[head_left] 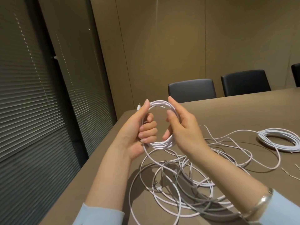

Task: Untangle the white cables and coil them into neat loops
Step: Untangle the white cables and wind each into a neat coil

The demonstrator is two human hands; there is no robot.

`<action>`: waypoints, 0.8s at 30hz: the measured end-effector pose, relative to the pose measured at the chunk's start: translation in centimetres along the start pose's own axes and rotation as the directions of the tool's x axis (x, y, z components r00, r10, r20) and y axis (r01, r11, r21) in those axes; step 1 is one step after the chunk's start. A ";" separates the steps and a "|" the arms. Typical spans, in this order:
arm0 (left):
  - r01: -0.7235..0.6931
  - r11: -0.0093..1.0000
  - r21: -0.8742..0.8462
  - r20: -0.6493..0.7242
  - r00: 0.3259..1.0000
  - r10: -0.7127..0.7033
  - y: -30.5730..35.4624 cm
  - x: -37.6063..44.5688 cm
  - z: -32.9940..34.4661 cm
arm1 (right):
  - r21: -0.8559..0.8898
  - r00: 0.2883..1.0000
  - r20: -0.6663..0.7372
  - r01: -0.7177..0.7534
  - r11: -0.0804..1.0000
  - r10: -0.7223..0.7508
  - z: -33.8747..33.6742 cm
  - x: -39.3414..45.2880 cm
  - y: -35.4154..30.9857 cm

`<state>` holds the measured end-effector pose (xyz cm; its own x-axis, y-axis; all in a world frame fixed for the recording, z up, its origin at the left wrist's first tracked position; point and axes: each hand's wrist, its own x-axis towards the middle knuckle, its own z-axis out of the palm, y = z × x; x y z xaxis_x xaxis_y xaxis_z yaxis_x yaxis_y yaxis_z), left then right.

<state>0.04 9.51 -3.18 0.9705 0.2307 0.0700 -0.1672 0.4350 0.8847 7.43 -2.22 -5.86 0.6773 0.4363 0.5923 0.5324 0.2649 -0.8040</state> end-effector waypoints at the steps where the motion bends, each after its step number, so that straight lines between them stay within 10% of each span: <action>1: 0.002 1.000 0.004 -0.009 1.000 -0.002 -0.1 0.1 0.1 | 0.040 1.000 -0.011 -0.004 0.999 0.004 -0.1 0.1 0.0; 10: 0.063 0.997 -0.049 -0.011 0.998 -0.064 0.1 0.0 -0.5 | 0.661 0.847 0.366 -0.528 0.533 0.386 -0.3 0.4 -0.9; 24: 0.024 0.999 -0.048 0.057 0.998 -0.022 -0.4 0.4 -0.2 | 0.572 0.878 0.240 -0.473 0.670 0.415 -1.1 1.1 -0.4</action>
<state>0.46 9.61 -3.58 0.9822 0.1714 0.0769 -0.1516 0.4815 0.8632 8.51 -2.81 -4.85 0.6936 0.6992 0.1734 -0.2546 0.4631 -0.8490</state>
